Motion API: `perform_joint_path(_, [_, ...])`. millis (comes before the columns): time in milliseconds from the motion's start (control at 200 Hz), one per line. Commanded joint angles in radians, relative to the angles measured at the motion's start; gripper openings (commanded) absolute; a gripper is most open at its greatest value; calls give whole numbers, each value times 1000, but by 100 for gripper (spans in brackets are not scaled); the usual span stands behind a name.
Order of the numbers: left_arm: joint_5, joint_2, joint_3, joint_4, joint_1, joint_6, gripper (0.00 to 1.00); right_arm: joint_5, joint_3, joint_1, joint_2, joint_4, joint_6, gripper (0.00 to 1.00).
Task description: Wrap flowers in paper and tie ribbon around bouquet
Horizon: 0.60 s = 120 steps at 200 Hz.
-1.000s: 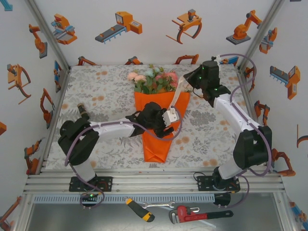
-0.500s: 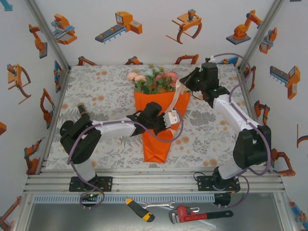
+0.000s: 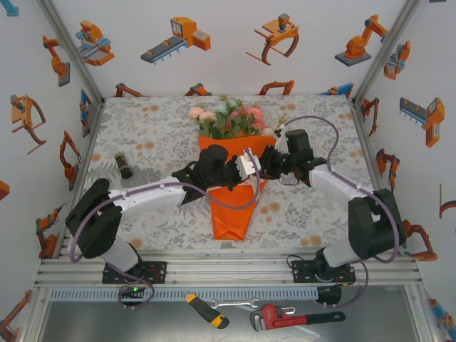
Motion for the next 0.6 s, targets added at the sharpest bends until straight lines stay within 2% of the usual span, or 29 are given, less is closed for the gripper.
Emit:
perform_joint_path(0, [-7, 25, 10, 31, 5, -29, 0, -59, -4, -16, -118, -55, -104, 44])
perform_joint_path(120, [-16, 39, 21, 43, 5, -47, 0, 22, -11, -59, -163, -99, -134, 44])
perform_joint_path(205, [-41, 52, 30, 59, 9, -83, 0, 30, -32, -56, -181, -78, -133, 42])
perform_joint_path(270, [-65, 75, 59, 54, 18, -141, 0, 86, -75, -40, -222, -53, -94, 40])
perform_joint_path(385, [-102, 134, 127, 23, 48, -271, 0, 321, -250, 86, -373, 90, 16, 38])
perform_joint_path(471, [-84, 173, 162, 3, 72, -331, 0, 477, -331, 201, -484, 132, -2, 38])
perform_joint_path(536, [-59, 192, 163, 19, 80, -358, 0, 524, -366, 265, -510, 181, -77, 39])
perform_joint_path(596, [-41, 202, 157, 31, 83, -370, 0, 508, -379, 279, -492, 222, -141, 40])
